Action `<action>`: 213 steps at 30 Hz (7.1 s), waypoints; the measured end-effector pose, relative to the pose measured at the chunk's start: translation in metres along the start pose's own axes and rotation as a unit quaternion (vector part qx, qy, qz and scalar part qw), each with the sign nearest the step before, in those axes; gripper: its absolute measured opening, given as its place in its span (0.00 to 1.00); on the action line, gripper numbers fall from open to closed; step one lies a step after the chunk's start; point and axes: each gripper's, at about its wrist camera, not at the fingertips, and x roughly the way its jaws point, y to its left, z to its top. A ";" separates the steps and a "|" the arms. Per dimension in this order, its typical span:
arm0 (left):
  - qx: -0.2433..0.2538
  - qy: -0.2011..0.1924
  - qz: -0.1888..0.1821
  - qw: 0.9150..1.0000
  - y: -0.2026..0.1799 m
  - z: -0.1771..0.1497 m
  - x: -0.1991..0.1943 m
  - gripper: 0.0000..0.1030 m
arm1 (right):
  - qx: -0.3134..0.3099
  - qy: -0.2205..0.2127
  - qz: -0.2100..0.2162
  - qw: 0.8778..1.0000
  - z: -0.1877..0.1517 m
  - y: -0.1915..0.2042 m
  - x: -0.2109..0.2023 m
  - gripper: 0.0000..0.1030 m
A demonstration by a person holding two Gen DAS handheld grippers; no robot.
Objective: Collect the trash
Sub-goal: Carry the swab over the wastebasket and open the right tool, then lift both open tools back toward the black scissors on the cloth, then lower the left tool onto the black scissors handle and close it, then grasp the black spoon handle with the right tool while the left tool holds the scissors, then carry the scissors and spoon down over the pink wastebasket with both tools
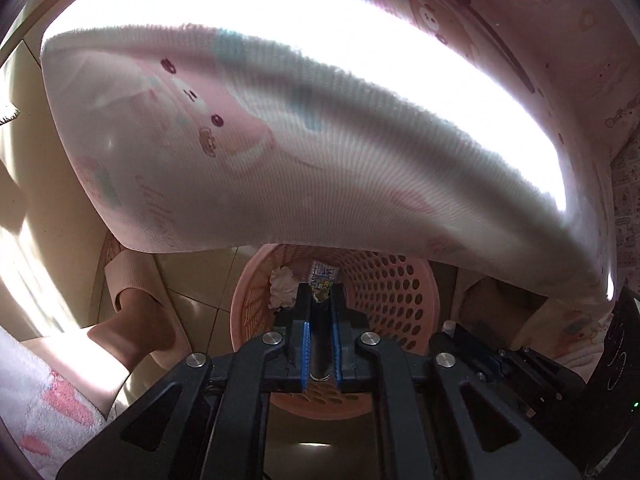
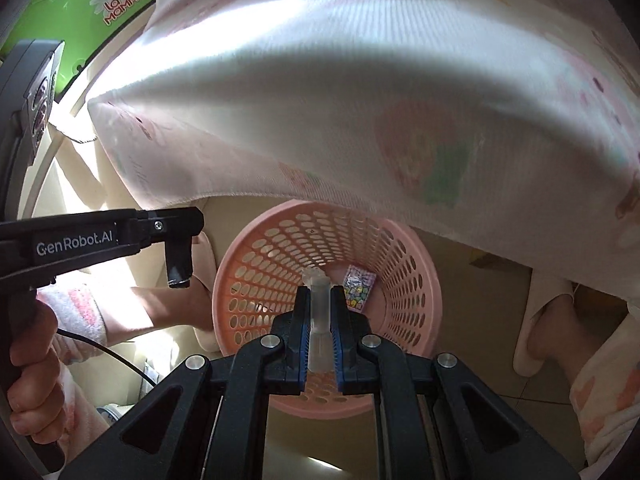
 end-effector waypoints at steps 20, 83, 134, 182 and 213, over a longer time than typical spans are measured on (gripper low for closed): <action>0.024 0.048 0.072 0.996 0.000 -0.014 0.045 0.38 | 0.036 0.073 -0.040 0.996 -0.017 -0.027 0.052 0.27; 0.134 -0.260 0.094 0.952 -0.056 0.106 -0.145 0.76 | -0.070 -0.265 -0.040 0.961 0.132 -0.034 -0.145 0.81; 0.155 -0.213 0.002 0.965 -0.077 0.149 -0.093 0.04 | -0.076 -0.212 -0.053 0.973 0.138 -0.052 -0.131 0.71; 0.053 -0.290 0.094 0.951 -0.011 0.129 -0.179 0.04 | 0.073 -0.212 -0.104 0.969 0.131 0.068 -0.059 0.63; 0.067 -0.292 0.062 0.952 -0.016 0.115 -0.182 0.05 | -0.054 -0.290 -0.031 0.955 0.093 0.042 -0.135 0.06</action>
